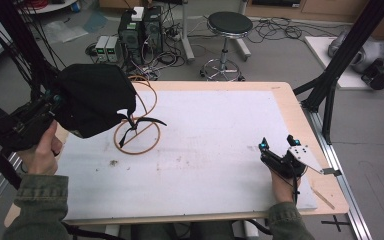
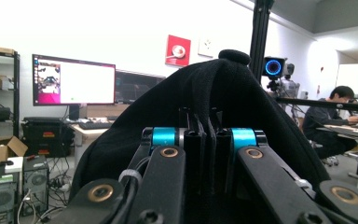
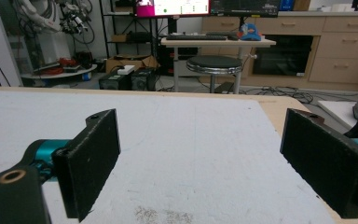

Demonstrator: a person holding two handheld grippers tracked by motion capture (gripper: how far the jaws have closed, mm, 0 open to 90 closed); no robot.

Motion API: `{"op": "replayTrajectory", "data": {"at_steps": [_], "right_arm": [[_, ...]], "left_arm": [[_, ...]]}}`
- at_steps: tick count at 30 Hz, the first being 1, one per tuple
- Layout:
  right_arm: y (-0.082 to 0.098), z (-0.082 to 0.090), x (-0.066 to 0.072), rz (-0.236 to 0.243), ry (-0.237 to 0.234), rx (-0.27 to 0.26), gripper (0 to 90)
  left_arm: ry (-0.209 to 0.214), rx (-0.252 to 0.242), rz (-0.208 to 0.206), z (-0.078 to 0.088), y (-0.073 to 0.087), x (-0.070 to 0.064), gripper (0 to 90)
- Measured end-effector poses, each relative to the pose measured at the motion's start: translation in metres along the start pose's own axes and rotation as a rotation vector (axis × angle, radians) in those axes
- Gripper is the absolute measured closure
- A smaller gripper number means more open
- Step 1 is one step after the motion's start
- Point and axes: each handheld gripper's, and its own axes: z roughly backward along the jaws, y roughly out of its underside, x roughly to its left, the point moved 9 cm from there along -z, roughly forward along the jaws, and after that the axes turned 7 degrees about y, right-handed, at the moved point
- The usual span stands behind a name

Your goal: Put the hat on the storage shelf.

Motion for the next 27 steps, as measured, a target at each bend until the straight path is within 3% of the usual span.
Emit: {"op": "replayTrajectory", "data": {"at_steps": [7, 14, 19, 27], "right_arm": [[-0.001, 0.000, -0.001, -0.007, 0.005, -0.005, 11.1], [-0.002, 0.001, 0.002, 0.000, -0.002, -0.010, 11.1], [-0.001, 0.000, 0.003, 0.026, -0.012, -0.012, 11.1], [-0.003, 0.000, 0.002, 0.023, -0.007, -0.017, 11.1]], "left_arm": [[-0.003, -0.013, 0.019, -0.013, 0.002, 0.005, 87.5], [-0.009, 0.009, 0.013, -0.032, 0.010, 0.008, 87.5], [-0.006, 0.007, 0.026, -0.050, 0.011, 0.012, 87.4], [0.002, 0.048, 0.038, -0.085, 0.019, 0.013, 87.4]]}}
